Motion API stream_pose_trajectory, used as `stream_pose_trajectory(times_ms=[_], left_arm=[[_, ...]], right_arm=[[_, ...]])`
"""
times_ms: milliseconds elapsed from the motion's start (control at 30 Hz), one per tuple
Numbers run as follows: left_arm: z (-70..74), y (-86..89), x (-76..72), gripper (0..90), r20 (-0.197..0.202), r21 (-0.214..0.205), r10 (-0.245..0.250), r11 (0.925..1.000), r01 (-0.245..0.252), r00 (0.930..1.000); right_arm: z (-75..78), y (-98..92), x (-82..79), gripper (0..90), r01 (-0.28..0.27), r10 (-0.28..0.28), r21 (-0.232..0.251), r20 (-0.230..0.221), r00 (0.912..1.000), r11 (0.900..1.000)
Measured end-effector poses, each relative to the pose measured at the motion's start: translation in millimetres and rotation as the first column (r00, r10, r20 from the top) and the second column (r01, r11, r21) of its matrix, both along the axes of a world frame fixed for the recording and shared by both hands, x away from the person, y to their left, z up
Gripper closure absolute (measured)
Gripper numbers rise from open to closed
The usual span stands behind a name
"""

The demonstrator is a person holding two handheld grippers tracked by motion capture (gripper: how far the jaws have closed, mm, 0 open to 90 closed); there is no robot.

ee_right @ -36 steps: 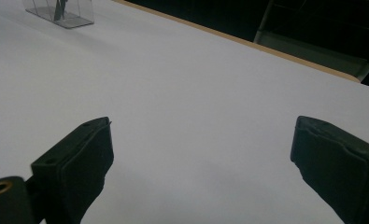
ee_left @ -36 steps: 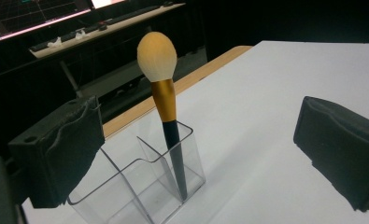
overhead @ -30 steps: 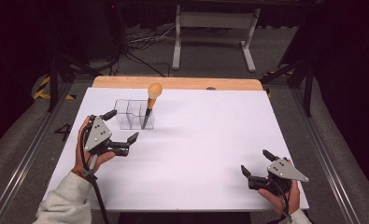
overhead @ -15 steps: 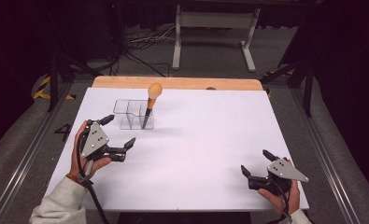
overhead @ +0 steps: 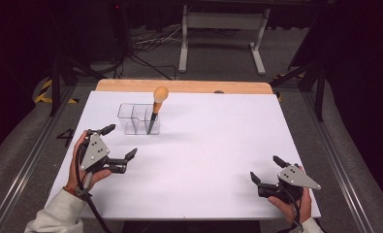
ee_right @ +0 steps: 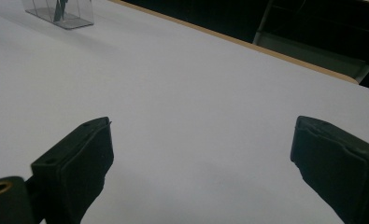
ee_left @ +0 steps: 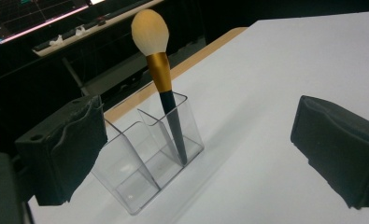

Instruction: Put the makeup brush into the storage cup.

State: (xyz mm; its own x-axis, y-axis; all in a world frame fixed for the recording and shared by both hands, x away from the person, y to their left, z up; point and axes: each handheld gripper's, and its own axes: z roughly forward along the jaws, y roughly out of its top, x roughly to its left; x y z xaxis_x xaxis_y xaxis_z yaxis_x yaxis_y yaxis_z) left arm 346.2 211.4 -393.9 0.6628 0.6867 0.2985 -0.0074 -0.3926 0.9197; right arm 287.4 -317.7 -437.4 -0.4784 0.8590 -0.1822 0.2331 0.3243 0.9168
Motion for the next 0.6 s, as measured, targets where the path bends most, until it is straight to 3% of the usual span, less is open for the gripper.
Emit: stream_pose_trajectory(times_ms=[600], left_arm=[[-14.2,10.6,-10.9,5.1,-0.02,0.013,0.004,0.9999,-0.004,0.9998]], right_arm=[[0.5,0.8,-0.2,6.5,-0.001,0.001,0.008,0.004,1.0,1.0]])
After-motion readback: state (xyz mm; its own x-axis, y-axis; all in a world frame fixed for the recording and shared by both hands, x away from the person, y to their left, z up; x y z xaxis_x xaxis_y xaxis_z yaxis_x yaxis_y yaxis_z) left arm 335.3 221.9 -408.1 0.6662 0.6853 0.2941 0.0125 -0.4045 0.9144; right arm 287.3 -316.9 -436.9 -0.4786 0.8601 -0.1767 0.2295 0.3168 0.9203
